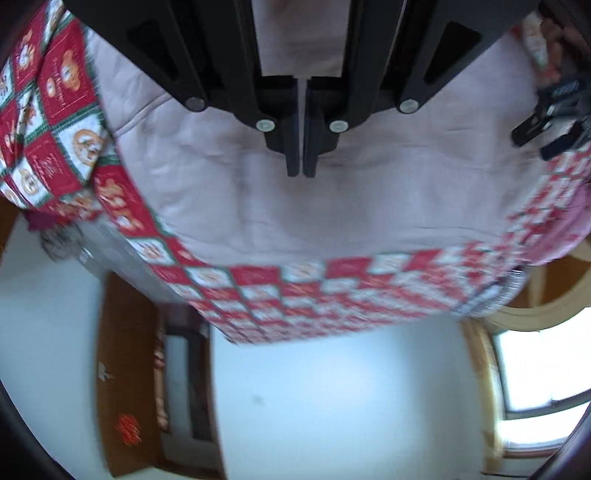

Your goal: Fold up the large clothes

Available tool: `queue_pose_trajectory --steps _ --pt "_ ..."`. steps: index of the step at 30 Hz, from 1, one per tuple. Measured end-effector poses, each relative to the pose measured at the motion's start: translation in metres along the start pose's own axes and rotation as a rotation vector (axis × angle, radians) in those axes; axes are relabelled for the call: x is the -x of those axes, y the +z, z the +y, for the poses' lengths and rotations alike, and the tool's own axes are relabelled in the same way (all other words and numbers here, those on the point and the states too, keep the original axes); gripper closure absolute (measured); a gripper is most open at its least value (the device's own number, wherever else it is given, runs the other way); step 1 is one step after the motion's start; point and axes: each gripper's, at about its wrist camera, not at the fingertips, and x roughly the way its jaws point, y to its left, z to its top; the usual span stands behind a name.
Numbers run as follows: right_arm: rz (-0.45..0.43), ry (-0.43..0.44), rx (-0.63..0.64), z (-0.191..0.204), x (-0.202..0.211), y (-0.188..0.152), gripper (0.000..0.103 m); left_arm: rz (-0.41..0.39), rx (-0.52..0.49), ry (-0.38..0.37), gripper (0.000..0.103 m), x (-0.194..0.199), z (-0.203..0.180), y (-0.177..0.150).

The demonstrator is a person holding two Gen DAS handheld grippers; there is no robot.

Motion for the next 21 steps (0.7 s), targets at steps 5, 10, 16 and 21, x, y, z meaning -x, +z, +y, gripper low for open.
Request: queue_pose_trajectory --steps 5,10,16,21 --pt "0.041 0.104 -0.012 0.044 -0.024 -0.022 0.102 -0.003 0.325 -0.042 0.005 0.018 0.074 -0.019" --pt "0.169 0.128 -0.051 0.057 -0.075 -0.054 0.102 -0.001 0.341 -0.036 0.005 0.025 0.08 -0.056" --pt "0.173 0.164 -0.078 0.044 -0.084 -0.065 0.103 0.016 0.39 -0.155 0.005 0.011 0.074 -0.075" --pt "0.174 0.157 -0.085 0.043 -0.081 -0.065 0.103 -0.002 0.512 -0.159 0.004 -0.02 0.078 -0.063"
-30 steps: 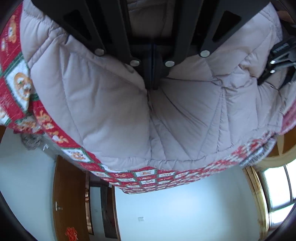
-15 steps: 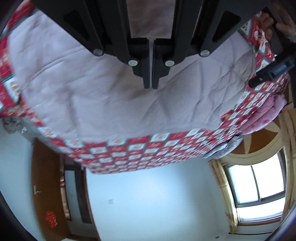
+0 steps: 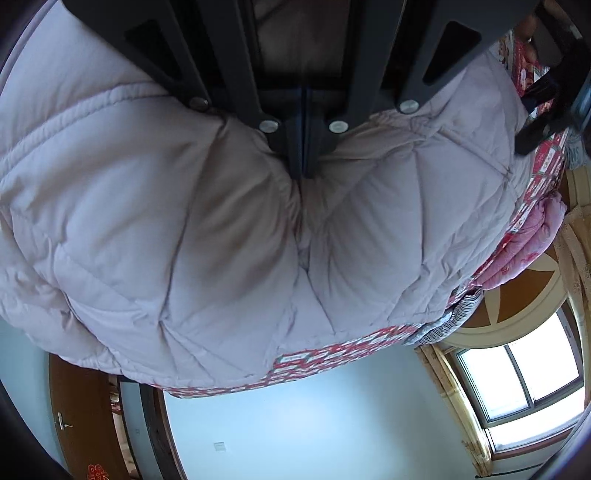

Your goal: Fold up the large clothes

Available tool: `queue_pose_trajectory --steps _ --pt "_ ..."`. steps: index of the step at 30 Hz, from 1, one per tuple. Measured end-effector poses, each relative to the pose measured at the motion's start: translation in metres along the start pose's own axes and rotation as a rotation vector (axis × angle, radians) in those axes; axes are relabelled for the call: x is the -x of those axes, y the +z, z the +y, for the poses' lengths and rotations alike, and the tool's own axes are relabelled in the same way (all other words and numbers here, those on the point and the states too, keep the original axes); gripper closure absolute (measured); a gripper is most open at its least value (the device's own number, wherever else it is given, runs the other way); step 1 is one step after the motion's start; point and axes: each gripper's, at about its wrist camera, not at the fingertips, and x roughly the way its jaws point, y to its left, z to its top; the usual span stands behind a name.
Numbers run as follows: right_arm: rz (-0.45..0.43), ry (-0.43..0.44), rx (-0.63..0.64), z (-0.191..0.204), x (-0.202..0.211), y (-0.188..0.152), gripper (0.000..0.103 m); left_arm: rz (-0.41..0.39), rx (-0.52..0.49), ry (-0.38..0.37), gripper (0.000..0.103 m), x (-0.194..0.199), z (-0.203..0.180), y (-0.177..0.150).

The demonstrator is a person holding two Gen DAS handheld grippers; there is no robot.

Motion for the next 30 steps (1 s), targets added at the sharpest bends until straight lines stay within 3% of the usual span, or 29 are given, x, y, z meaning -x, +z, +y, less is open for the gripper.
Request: queue_pose_trajectory --steps 4,8,11,14,18,20,23,26,30 --pt "0.028 -0.019 -0.026 0.005 0.004 0.01 0.103 -0.029 0.053 -0.025 0.004 -0.003 0.0 0.002" --pt "-0.055 0.001 0.032 0.024 0.023 0.012 0.101 -0.055 0.007 -0.017 0.004 -0.001 -0.002 -0.004" --pt "0.016 0.003 0.011 0.022 -0.002 0.003 0.103 -0.065 -0.019 0.019 0.004 -0.007 -0.007 -0.003" --pt "0.025 0.031 -0.034 0.01 -0.013 0.0 0.103 -0.062 -0.023 0.019 0.004 -0.016 -0.008 0.003" --pt "0.036 0.051 -0.065 0.005 -0.017 0.0 0.103 -0.063 0.024 -0.052 0.007 -0.025 -0.011 0.01" --pt "0.031 0.063 -0.075 0.005 -0.018 0.0 0.103 -0.05 0.047 -0.142 0.032 -0.028 -0.016 0.011" --pt "0.054 0.092 -0.103 0.002 -0.02 0.002 0.103 -0.036 -0.019 -0.218 0.06 -0.024 -0.034 0.015" --pt "0.095 0.184 -0.218 -0.012 -0.023 0.002 0.103 -0.045 -0.075 -0.281 0.071 -0.008 -0.051 0.02" --pt "0.134 0.236 -0.3 -0.015 -0.025 0.0 0.103 -0.047 -0.103 -0.322 0.074 0.012 -0.062 0.024"
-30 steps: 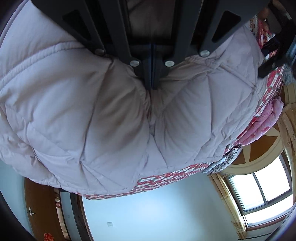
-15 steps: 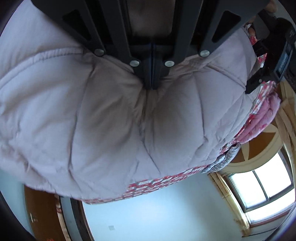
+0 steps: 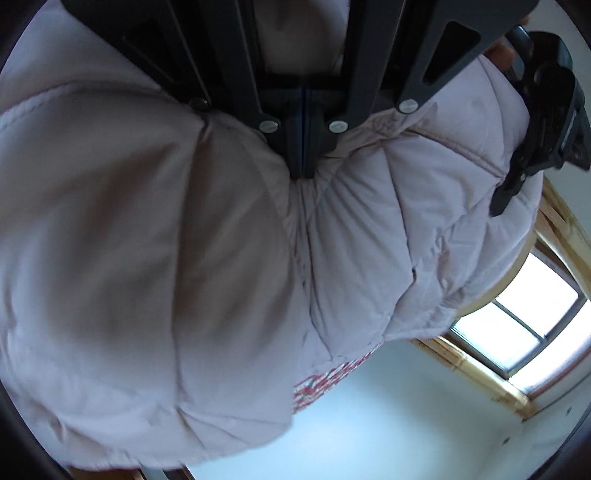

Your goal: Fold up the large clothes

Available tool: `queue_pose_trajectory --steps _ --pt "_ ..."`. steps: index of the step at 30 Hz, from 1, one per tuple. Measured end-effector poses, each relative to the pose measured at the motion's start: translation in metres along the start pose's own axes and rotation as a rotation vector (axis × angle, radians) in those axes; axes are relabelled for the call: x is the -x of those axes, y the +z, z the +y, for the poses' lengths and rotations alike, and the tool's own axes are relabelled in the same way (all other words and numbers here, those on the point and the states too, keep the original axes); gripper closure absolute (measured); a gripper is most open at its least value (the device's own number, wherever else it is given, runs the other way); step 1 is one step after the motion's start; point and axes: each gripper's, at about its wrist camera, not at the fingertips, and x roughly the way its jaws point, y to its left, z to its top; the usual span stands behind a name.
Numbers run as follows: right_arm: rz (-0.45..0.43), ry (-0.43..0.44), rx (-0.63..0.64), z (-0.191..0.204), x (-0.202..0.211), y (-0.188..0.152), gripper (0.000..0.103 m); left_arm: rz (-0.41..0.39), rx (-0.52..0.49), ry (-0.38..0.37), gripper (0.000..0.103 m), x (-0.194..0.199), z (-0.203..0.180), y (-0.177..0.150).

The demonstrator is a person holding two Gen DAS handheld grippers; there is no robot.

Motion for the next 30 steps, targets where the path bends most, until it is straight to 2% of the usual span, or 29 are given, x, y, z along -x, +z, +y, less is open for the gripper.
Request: queue_pose_trajectory --steps 2,4,7,10,12,14,17,19,22,27,30 --pt "0.023 0.019 -0.037 0.004 -0.001 -0.005 0.103 0.0 -0.035 -0.011 0.075 0.012 -0.009 0.003" --pt "0.071 0.077 -0.061 0.014 -0.009 -0.013 0.103 -0.013 -0.079 -0.013 0.075 0.026 -0.019 0.009" --pt "0.147 0.165 -0.05 0.046 -0.029 -0.029 0.103 -0.035 -0.233 0.043 0.075 0.053 -0.044 0.022" --pt "0.246 0.275 0.0 0.083 -0.052 -0.042 0.103 -0.049 -0.309 0.091 0.075 0.071 -0.056 0.028" --pt "0.265 0.281 0.041 0.097 -0.053 -0.042 0.103 -0.063 -0.387 0.155 0.075 0.079 -0.066 0.031" --pt "0.218 0.263 0.098 0.103 -0.035 -0.038 0.1 -0.072 -0.44 0.171 0.075 0.082 -0.076 0.028" --pt "0.115 0.229 0.129 0.085 0.01 -0.025 0.099 -0.064 -0.504 0.152 0.075 0.078 -0.095 0.018" --pt "0.031 0.183 0.131 0.061 0.052 -0.014 0.096 -0.054 -0.61 0.151 0.075 0.065 -0.119 -0.001" --pt "-0.064 0.116 0.097 0.02 0.109 -0.006 0.092 -0.025 -0.711 0.119 0.075 0.042 -0.14 -0.024" --pt "-0.207 -0.059 0.055 -0.036 0.182 -0.013 0.092 0.041 -0.958 0.091 0.075 0.007 -0.178 -0.093" --pt "-0.262 -0.142 0.031 -0.063 0.208 -0.022 0.092 0.117 -1.053 0.068 0.075 -0.015 -0.183 -0.133"
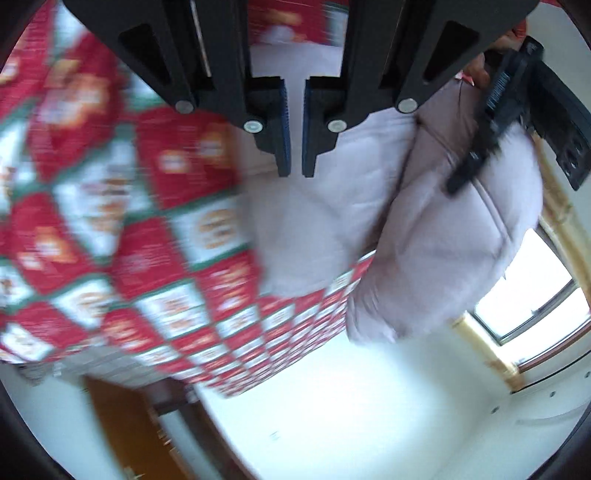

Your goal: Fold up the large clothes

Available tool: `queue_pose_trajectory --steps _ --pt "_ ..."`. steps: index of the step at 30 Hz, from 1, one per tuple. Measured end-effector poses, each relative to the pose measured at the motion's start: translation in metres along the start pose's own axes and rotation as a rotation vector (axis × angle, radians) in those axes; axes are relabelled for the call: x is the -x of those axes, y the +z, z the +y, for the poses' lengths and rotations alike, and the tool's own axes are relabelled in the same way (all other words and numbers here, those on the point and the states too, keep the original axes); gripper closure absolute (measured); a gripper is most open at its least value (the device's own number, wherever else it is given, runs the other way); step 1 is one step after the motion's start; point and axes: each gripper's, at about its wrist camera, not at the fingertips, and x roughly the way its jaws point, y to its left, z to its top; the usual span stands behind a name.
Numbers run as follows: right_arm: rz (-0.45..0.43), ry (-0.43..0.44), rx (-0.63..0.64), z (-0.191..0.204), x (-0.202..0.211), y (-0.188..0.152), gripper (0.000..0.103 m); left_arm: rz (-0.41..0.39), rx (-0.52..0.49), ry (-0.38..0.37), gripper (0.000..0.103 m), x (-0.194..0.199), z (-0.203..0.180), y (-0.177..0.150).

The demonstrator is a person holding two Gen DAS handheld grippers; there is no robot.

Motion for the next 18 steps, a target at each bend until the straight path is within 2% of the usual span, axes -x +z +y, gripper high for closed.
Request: queue_pose_trajectory --steps 3,6,7,8,9,10,11,13,15,16,17,18 --pt "-0.02 -0.026 -0.044 -0.025 0.011 0.008 0.091 0.025 -0.086 -0.016 0.073 -0.017 -0.037 -0.015" --pt "-0.015 -0.002 -0.064 -0.027 0.011 0.006 0.086 0.03 -0.154 -0.033 0.071 -0.024 -0.061 -0.026" --pt "-0.007 0.023 -0.062 -0.021 0.009 0.009 0.078 0.031 -0.173 -0.036 0.071 -0.028 -0.065 -0.029" --pt "-0.004 0.046 -0.059 -0.016 0.007 0.01 0.063 0.033 -0.192 -0.037 0.07 -0.031 -0.068 -0.032" --pt "-0.008 0.071 -0.058 -0.017 0.007 0.011 0.052 0.033 -0.207 -0.034 0.07 -0.034 -0.071 -0.035" --pt "-0.028 0.105 -0.061 -0.018 0.012 0.018 0.036 0.033 -0.218 -0.031 0.069 -0.036 -0.073 -0.038" --pt "-0.047 0.131 -0.062 -0.018 0.016 0.022 0.033 0.032 -0.226 -0.028 0.068 -0.037 -0.074 -0.04" --pt "-0.034 0.171 -0.038 -0.014 0.016 0.031 0.033 0.033 -0.228 -0.026 0.068 -0.038 -0.075 -0.043" --pt "0.003 0.161 -0.003 -0.006 0.002 0.038 0.035 0.035 -0.232 -0.026 0.068 -0.039 -0.076 -0.043" --pt "0.025 0.138 0.022 -0.001 -0.006 0.039 0.043 0.036 -0.236 -0.027 0.068 -0.039 -0.077 -0.044" --pt "0.054 0.13 0.051 0.003 -0.018 0.041 0.065 0.038 -0.24 -0.03 0.067 -0.038 -0.075 -0.044" --pt "0.08 0.122 0.07 0.005 -0.027 0.04 0.077 0.042 -0.247 -0.03 0.066 -0.035 -0.073 -0.044"
